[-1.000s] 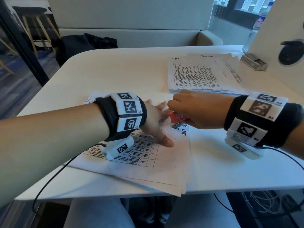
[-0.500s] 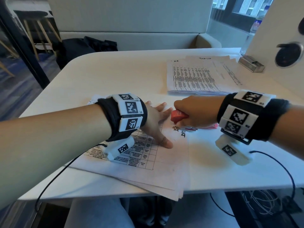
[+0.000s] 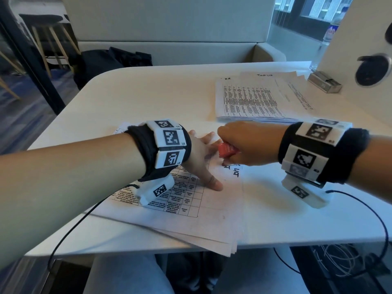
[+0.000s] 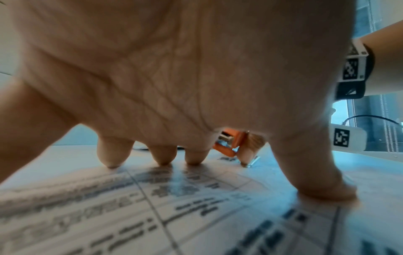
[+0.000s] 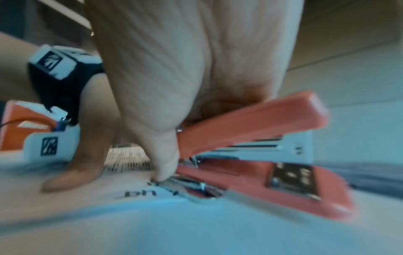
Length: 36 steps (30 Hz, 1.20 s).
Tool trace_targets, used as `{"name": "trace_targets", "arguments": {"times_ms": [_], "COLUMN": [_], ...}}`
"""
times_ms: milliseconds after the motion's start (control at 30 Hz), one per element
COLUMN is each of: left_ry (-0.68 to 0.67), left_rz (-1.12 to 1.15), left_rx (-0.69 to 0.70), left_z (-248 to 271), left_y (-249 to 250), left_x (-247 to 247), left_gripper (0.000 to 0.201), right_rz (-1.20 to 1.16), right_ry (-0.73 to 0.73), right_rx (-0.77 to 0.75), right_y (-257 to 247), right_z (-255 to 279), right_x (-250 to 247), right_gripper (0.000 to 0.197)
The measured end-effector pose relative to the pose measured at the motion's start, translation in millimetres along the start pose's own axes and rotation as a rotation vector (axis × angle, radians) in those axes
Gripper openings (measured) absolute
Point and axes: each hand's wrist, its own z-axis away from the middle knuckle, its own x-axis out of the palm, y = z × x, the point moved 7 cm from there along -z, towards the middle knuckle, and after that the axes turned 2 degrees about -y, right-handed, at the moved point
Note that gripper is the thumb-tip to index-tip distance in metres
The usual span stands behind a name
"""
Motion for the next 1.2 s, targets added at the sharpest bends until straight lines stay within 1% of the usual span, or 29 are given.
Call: {"name": "trace_targets", "arguments": {"times_ms": [100,167,200,267,300,367,467,567,633,700,733,767,800,867,900,933,967,1000,1067,1133,1200], "left_ry": [0.010,0.034,0.046,0.072,0.086,0.092,0.082,0.061,0.060,0.065,0.066,0.062,0.055,0.040,0.037,0.034,0.031,0.031,0.036,0.073,0.083], "left_rz": [-0.017,-0.017,-0.016,-0.008,0.003,0.017,0.021,-0.012,-0.023,-0.004,0.000,0.002,-0.003,-0.023,-0.025,-0.024,-0.025,-0.033,-0.034,-0.017,0.005], "left_rx": [0.012,0.042,0.056,0.080,0.088,0.099,0.111,0.097,0.074,0.078,0.077,0.070,0.053,0.009,-0.004,-0.010,-0.011,-0.010,0.011,0.072,0.091], "left_z": [6.6,10.8,13.1,15.9,15.8,14.8,5.0,-3.6,-5.8,-6.8,-8.5,-9.3,-9.9,-10.0,-8.8,-7.4,-7.6,-7.3,-3.3,3.9,8.9], "left_y": [4.8,9.7,11.7,14.5,14.6,14.3,9.5,6.0,4.0,3.1,2.1,1.0,-0.3,-2.2,-2.2,-1.9,-1.7,-1.1,2.1,9.8,12.5], "left_x": [-2.9,-5.9,-7.3,-9.2,-9.5,-8.5,-4.1,-1.2,-0.7,-0.5,0.2,0.7,0.9,1.1,0.6,0.3,0.4,0.6,-0.6,-5.4,-8.1], "left_gripper": [0.110,0.104,0.101,0.096,0.095,0.092,0.085,0.099,0.101,0.098,0.100,0.104,0.110,0.117,0.118,0.119,0.119,0.118,0.113,0.098,0.084], "right_rz": [0.181,0.273,0.298,0.318,0.301,0.276,0.338,0.413,0.431,0.362,0.295,0.210,0.122,-0.039,-0.103,-0.152,-0.173,-0.162,-0.075,0.069,0.215], "right_ry": [0.159,0.253,0.295,0.355,0.370,0.374,0.437,0.524,0.535,0.485,0.452,0.403,0.336,0.113,0.033,0.000,-0.005,0.002,0.055,0.185,0.315], "right_rx": [-0.200,-0.294,-0.342,-0.428,-0.464,-0.514,-0.567,-0.621,-0.649,-0.617,-0.590,-0.525,-0.405,-0.099,-0.001,0.039,0.040,0.013,-0.093,-0.292,-0.500], "right_y": [-18.7,-26.6,-29.8,-34.8,-35.7,-38.1,-39.5,-42.1,-41.9,-37.4,-35.5,-31.7,-24.7,-1.4,7.0,10.3,9.7,6.5,-4.0,-22.3,-35.9], "right_z": [7.3,11.5,13.3,17.4,19.8,24.3,29.2,32.9,33.8,32.6,31.3,28.1,22.5,9.0,5.5,3.4,2.3,1.7,4.5,13.3,23.5], "right_x": [-11.8,-16.8,-18.0,-18.6,-18.7,-18.3,-14.5,-11.5,-9.8,-10.9,-13.6,-15.0,-15.2,-2.1,5.1,9.2,9.3,8.0,0.8,-9.9,-12.3], "right_gripper": [0.024,0.025,0.023,0.013,0.013,0.019,0.014,0.016,0.015,0.013,0.017,0.023,0.026,0.033,0.035,0.036,0.036,0.036,0.032,0.026,0.028]}}
